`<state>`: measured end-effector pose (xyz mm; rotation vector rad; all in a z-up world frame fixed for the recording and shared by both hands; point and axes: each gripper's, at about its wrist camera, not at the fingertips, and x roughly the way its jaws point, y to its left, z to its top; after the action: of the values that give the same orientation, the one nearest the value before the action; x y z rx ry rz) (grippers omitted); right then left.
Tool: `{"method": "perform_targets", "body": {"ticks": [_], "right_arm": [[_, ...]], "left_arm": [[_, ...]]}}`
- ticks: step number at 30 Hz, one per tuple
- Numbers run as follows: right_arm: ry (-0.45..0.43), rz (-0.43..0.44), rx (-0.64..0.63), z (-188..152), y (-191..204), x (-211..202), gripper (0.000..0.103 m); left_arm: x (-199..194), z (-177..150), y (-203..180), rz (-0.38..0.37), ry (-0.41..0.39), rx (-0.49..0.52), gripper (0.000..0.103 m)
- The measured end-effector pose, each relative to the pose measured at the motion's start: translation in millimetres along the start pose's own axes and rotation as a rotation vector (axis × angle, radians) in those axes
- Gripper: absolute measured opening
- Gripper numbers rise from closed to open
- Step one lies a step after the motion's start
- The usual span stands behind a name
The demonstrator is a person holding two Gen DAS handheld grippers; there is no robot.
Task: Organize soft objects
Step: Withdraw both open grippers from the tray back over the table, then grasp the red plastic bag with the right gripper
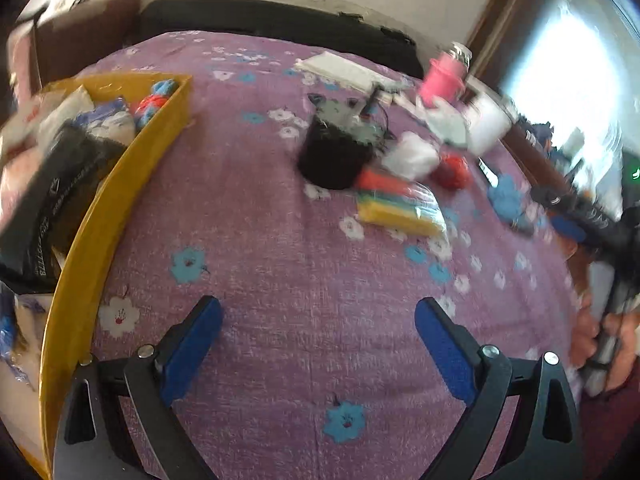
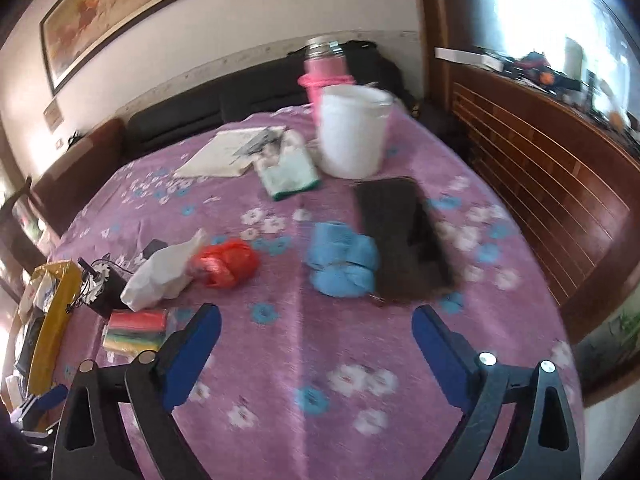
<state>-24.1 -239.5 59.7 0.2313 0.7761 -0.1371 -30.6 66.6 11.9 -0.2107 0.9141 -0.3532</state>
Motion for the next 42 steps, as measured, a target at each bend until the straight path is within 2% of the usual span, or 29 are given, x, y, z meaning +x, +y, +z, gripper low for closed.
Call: {"method": "perform_targets", "body": {"ticks": [4,8,11,13,14,20,23,24,25,27,29,32,34,38,39,40,41,42], "right_arm": [[0.024,0.008,-0.046,15.6,26.8,25.1,0.097],[0.102,0.029,-0.021,30.0,37.7,63.1,0.096],[0.163,0.046,-0.002,35.1,42.6,89.0,0.082],[0.214,0.102,0.007,33.7,46.1,102.9,0.063],[0.232,0.138,0.020,31.8,46.9,105.1,0.048],[0.285,0.207,-0.058,2.3,57.1,76.3,0.047],[0.381,0.265,-0.181,-21.5,69.6,55.5,0.050],[0.399,0.246,-0.231,-28.2,74.0,47.0,0.052],[0.375,0.218,-0.234,-28.9,73.5,40.0,0.054],[0.297,0.199,-0.180,-22.1,68.1,26.1,0.077],[0.240,0.240,-0.136,-13.7,70.6,18.6,0.078],[0.247,0.321,-0.120,-1.8,91.8,25.4,0.078],[0.298,0.386,-0.119,2.3,112.0,41.5,0.078],[0.395,0.426,-0.083,0.0,133.9,78.9,0.079],[0.409,0.470,-0.063,-1.7,135.8,80.9,0.079],[0.440,0.578,-0.038,-6.7,136.7,76.2,0.079],[0.505,0.753,0.004,-11.8,138.8,72.1,0.080],[0.558,0.885,0.031,-17.3,140.2,66.4,0.080]], "left_arm": [[3.8,-0.1,-6.2,0.013,0.015,0.024,0.102],[5.7,0.0,-8.8,0.024,0.023,0.038,0.103],[5.0,0.2,-7.9,0.019,0.021,0.035,0.103],[4.7,0.5,-7.7,0.018,0.021,0.034,0.103],[4.3,0.2,-7.5,0.017,0.020,0.033,0.103],[3.8,0.5,-6.9,0.014,0.020,0.031,0.103],[3.3,0.4,-7.6,0.017,0.020,0.032,0.103],[3.5,0.4,-7.8,0.019,0.021,0.034,0.103],[3.5,0.3,-8.1,0.022,0.022,0.036,0.103],[3.8,0.7,-8.3,0.025,0.023,0.038,0.103],[3.4,0.6,-7.9,0.023,0.022,0.037,0.103],[3.9,0.6,-8.3,0.022,0.022,0.036,0.103],[3.9,0.6,-8.3,0.020,0.021,0.035,0.103],[2.1,1.3,-5.4,0.004,0.011,0.018,0.103],[1.4,1.6,-4.4,0.003,0.006,0.012,0.103],[0.6,1.8,-3.3,0.002,0.002,0.006,0.103],[0.1,1.9,-2.2,0.000,-0.001,0.000,0.103],[-0.2,2.1,-1.2,-0.004,-0.002,-0.005,0.103]]}}
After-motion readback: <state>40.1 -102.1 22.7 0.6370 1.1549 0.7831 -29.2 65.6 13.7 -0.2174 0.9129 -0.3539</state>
